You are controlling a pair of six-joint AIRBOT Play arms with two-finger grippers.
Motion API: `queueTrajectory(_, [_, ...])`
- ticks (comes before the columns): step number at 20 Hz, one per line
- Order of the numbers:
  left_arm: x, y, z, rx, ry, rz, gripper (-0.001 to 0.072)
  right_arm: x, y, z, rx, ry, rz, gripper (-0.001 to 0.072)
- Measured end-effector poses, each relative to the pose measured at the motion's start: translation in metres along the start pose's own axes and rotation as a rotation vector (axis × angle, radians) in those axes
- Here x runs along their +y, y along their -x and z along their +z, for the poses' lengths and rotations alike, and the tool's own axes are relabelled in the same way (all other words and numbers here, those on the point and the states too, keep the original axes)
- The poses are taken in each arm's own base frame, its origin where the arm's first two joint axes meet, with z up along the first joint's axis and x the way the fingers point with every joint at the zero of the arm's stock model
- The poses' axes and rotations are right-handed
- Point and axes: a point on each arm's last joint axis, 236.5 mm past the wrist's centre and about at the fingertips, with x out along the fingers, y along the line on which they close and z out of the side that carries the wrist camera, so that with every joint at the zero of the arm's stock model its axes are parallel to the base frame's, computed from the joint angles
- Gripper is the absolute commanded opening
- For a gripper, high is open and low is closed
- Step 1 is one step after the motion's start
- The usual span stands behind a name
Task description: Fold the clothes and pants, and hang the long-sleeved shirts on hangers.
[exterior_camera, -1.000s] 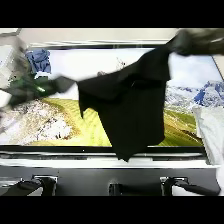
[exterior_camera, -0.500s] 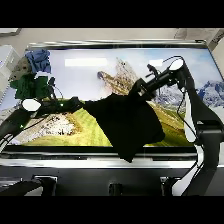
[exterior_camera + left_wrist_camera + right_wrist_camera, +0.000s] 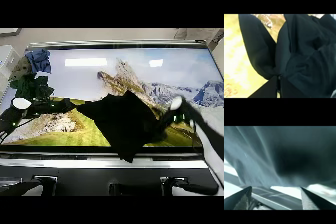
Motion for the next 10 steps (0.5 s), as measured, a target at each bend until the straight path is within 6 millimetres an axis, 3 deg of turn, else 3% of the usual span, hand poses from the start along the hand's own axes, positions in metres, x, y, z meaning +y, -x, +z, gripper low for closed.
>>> queueTrajectory(3, [0.001,0.001,-0.004,0.02,-0.011,-0.002,0.0027,0.008,-0.034,-0.025,-0.072,-0.063,0.152,0.0693])
queueTrajectory(7, [0.001,0.002,-0.009,0.043,-0.017,-0.007,0.0027,0.017,-0.061,-0.038,-0.11,-0.078,0.206,0.0683])
queueTrajectory(8, [0.001,0.002,-0.01,0.048,-0.017,-0.008,0.0026,0.025,-0.068,-0.039,-0.122,-0.067,0.212,0.0628])
queueTrajectory(9, [0.001,0.002,-0.011,0.051,-0.018,-0.008,0.0027,0.033,-0.075,-0.037,-0.145,-0.06,0.219,0.048])
queueTrajectory(10, [0.001,0.002,-0.011,0.051,-0.018,-0.008,0.0027,0.039,-0.081,-0.032,-0.177,-0.056,0.217,0.0238])
